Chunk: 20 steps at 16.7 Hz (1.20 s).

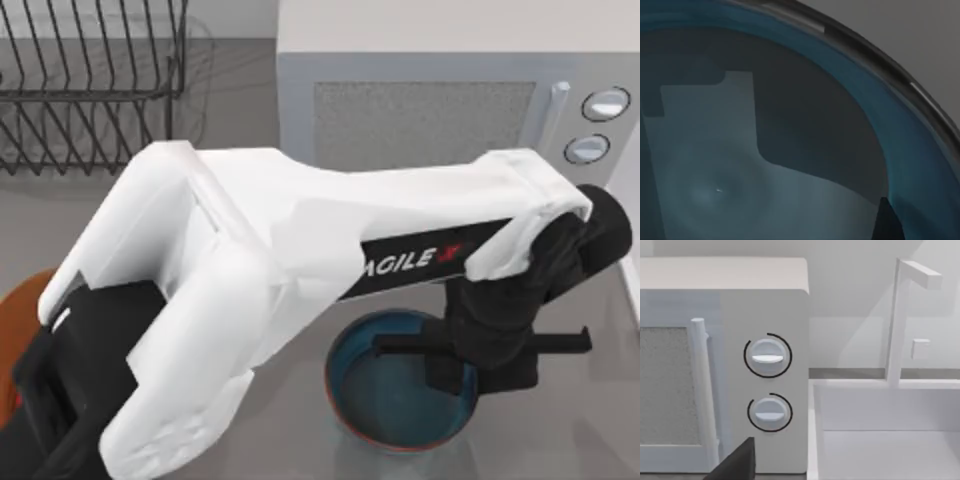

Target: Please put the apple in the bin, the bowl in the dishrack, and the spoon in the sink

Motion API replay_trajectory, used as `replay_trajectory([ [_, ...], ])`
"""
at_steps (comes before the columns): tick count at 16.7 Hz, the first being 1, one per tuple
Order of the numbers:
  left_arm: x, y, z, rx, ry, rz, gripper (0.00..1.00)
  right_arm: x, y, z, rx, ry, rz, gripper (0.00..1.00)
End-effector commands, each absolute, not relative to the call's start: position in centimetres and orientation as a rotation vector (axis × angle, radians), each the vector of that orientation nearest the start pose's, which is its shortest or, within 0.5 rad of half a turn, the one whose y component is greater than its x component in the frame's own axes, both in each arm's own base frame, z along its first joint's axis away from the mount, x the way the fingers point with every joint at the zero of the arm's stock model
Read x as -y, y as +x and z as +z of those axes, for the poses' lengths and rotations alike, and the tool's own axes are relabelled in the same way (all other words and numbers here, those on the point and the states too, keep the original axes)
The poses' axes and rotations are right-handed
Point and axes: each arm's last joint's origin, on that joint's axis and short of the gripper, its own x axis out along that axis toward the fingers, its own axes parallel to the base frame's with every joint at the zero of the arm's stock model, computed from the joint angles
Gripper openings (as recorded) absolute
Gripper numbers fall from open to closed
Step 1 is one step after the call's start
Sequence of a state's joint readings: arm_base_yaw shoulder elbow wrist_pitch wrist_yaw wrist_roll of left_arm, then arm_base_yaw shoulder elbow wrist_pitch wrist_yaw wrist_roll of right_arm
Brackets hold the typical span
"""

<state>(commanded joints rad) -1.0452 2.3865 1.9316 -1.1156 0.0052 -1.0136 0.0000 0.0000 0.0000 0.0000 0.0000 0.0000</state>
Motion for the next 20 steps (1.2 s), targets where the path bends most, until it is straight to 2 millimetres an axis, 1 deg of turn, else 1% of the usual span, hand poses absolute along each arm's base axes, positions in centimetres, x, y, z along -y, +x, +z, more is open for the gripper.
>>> replay_trajectory([
  [3,39.9,23.8,12.8,-1.571,0.015,-0.016,0.0,0.1,10.6,16.0,0.0,0.0,0.0,1.0],
  [6,39.9,23.9,13.3,-1.57,0.01,-0.013,0.0,0.1,10.6,16.0,0.0,0.0,0.0,1.0],
  [8,40.0,24.2,14.8,-1.568,0.001,-0.007,0.0,0.1,10.6,16.0,0.0,0.0,0.0,1.0],
  [10,40.2,24.4,17.2,-1.563,-0.007,-0.011,0.0,0.1,10.6,16.0,0.0,0.0,0.0,1.0],
  [13,40.1,24.1,20.7,-1.57,0.008,-0.009,0.0,0.1,10.6,16.0,0.0,0.0,0.0,1.0],
  [15,39.9,23.9,22.4,-1.57,0.013,-0.014,0.0,0.1,10.6,16.0,0.0,0.0,0.0,1.0],
  [17,39.9,23.8,22.9,-1.57,0.014,-0.017,0.0,0.1,10.6,16.0,0.0,0.0,0.0,1.0],
  [20,39.8,23.9,22.8,-1.57,0.013,-0.014,0.0,0.1,10.6,16.0,0.0,0.0,0.0,1.0],
])
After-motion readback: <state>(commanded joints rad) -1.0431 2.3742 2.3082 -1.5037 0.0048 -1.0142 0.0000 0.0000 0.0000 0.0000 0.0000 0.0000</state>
